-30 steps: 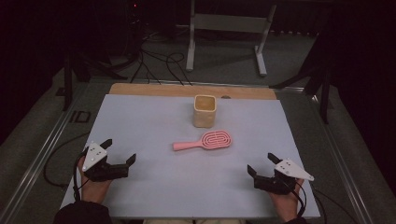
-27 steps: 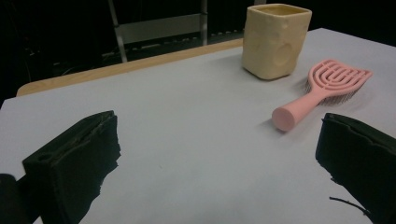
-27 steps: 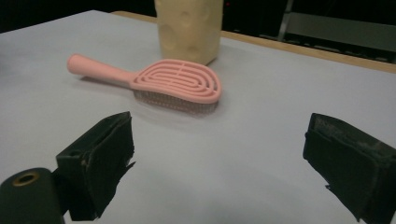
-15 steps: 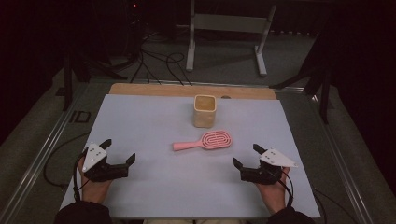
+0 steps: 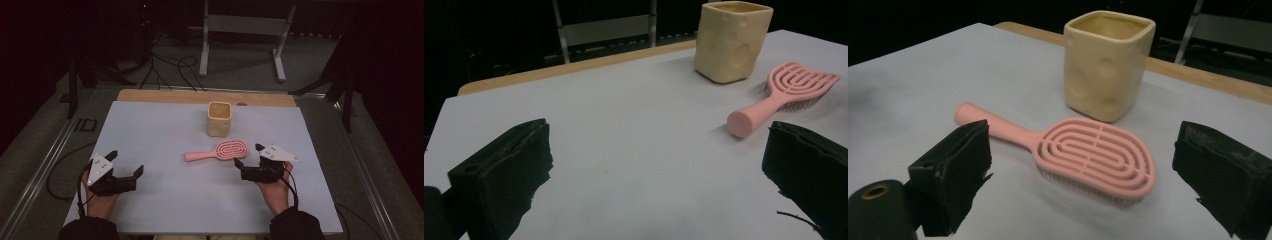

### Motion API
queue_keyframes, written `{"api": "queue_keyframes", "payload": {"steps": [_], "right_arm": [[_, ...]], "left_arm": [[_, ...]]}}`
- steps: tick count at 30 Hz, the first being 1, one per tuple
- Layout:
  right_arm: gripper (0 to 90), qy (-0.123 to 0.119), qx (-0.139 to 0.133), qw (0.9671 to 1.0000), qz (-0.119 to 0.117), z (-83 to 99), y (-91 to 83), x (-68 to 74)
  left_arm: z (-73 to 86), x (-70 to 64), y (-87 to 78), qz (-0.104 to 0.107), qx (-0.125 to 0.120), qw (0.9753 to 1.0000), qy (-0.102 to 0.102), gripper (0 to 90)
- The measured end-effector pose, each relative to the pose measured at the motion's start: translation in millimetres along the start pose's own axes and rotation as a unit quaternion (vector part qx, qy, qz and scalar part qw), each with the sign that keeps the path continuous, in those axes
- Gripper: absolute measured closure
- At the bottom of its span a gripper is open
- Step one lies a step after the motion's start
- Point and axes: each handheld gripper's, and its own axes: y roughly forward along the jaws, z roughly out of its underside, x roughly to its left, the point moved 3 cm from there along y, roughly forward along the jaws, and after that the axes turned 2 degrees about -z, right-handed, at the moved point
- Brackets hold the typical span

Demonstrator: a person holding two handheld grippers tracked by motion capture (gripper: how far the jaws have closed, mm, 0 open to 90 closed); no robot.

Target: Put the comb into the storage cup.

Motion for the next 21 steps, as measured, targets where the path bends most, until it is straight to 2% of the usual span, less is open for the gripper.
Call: {"api": "queue_keyframes", "payload": {"steps": [9, 14, 21], "right_arm": [[8.5, -0.003, 0.009, 0.9999, -0.006, -14.1, 17.0, 7.7], [8.5, 0.014, 0.01, 0.9998, -0.007, -23.0, 27.2, 10.5], [8.5, 0.008, 0.013, 0.9998, -0.011, -36.4, 44.8, 16.9]], "left_arm": [[1.0, 1.3, -1.5, -0.006, -0.003, 1.0, -0.003, 0.0], [1.8, 1.1, -1.2, -0.01, 0.0, 0.9999, -0.002, 0.0], [2.8, 1.9, -1.0, -0.013, -0.003, 0.9999, -0.004, 0.0]]}}
